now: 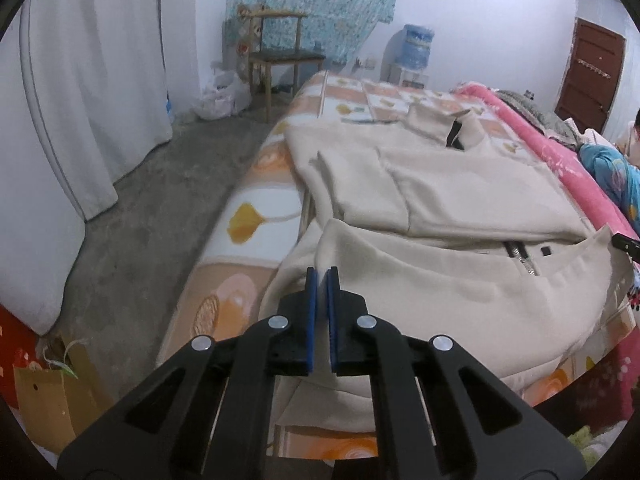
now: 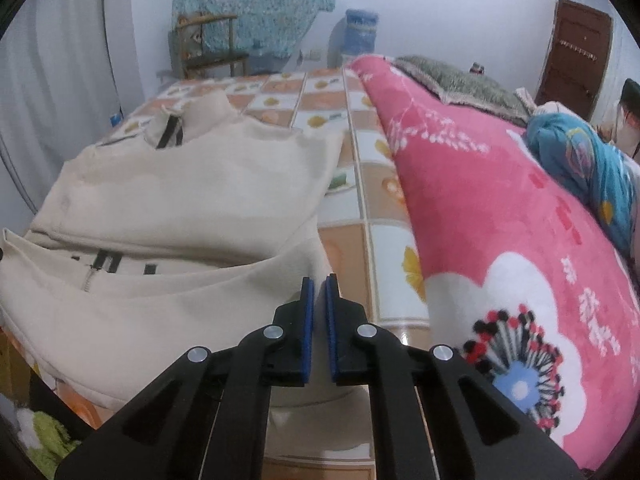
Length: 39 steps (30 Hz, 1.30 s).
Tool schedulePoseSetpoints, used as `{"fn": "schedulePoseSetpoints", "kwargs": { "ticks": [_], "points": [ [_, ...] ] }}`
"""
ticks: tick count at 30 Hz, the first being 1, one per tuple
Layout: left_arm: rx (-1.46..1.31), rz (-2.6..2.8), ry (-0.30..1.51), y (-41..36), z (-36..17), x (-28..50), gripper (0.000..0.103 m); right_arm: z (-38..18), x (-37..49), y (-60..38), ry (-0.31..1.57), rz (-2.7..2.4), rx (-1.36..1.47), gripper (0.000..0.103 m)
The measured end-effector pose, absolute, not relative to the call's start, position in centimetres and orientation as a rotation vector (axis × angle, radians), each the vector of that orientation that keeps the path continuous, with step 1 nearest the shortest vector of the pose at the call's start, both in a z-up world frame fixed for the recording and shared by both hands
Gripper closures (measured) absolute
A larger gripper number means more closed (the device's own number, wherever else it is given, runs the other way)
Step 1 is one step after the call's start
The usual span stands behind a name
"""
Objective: Fold large clothes
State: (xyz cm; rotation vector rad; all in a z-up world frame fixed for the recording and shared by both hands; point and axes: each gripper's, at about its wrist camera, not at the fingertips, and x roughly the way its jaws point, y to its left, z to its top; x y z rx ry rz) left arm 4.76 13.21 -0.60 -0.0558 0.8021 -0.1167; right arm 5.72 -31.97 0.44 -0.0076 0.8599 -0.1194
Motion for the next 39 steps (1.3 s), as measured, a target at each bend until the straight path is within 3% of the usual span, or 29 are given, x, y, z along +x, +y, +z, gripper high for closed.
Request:
{"fn": "schedulePoseSetpoints", "kwargs": {
  "ticks": [10,13,16,18,20,23,25,27,33,34,35,36,37,38,39],
  "points": [
    [-0.076,-0.086,0.726,14.2,1.5,4.2,0.098,4.8,6.7,-30.4,0.69,-0.095,-0.04,0.097],
    [-0.069,-0.075,0.796,14.3,-0.7,5.4,0.097,2.6,8.8,-30.2,0.732,-0.088,-0.067,0.097],
    [-0.035,-0.031,0.847,14.3,-2.6,6.0,0.086,-1.0,11.0,-30.3,0.856,-0.09,-0.113,0.092],
    [-0.006,0.008,0.823,14.2,-2.3,5.6,0.071,-1.5,11.0,-30.6,0.89,-0.094,-0.089,0.083],
    [0.021,0.027,0.773,14.2,-1.2,4.9,0.068,-0.1,9.7,-30.7,0.841,-0.072,-0.039,0.052],
    [-0.021,-0.056,0.757,13.8,0.0,4.5,0.067,1.5,7.9,-29.9,0.783,-0.001,-0.001,0.041],
    [-0.068,-0.181,0.78,12.5,0.1,4.5,0.058,1.3,7.7,-28.8,0.822,0.086,0.021,0.037],
    [-0.098,-0.331,0.823,9.8,-0.3,4.6,0.053,0.3,7.8,-27.2,0.893,0.176,0.037,0.037],
    [0.064,-0.379,0.899,3.0,-3.0,4.6,0.054,-3.6,8.6,-24.2,1.041,0.159,-0.007,0.038],
    [0.103,-0.346,0.878,2.4,-3.3,4.4,0.061,-3.9,8.6,-23.8,1.042,0.145,-0.035,0.044],
    [0.147,-0.323,0.863,1.8,-3.3,4.2,0.069,-3.8,8.3,-23.4,1.027,0.138,-0.054,0.06],
    [0.175,-0.32,0.852,1.3,-3.2,4.0,0.074,-3.7,8.0,-23.1,1.026,0.162,-0.055,0.068],
    [0.186,-0.33,0.846,1.0,-3.2,3.9,0.088,-3.5,8.0,-22.9,1.026,0.169,-0.057,0.085],
    [0.207,-0.331,0.838,0.6,-3.2,3.7,0.097,-3.4,7.9,-22.6,1.025,0.168,-0.072,0.091],
    [0.24,-0.324,0.825,0.2,-3.2,3.5,0.099,-3.5,7.9,-22.6,1.024,0.172,-0.08,0.094]
  ]
}}
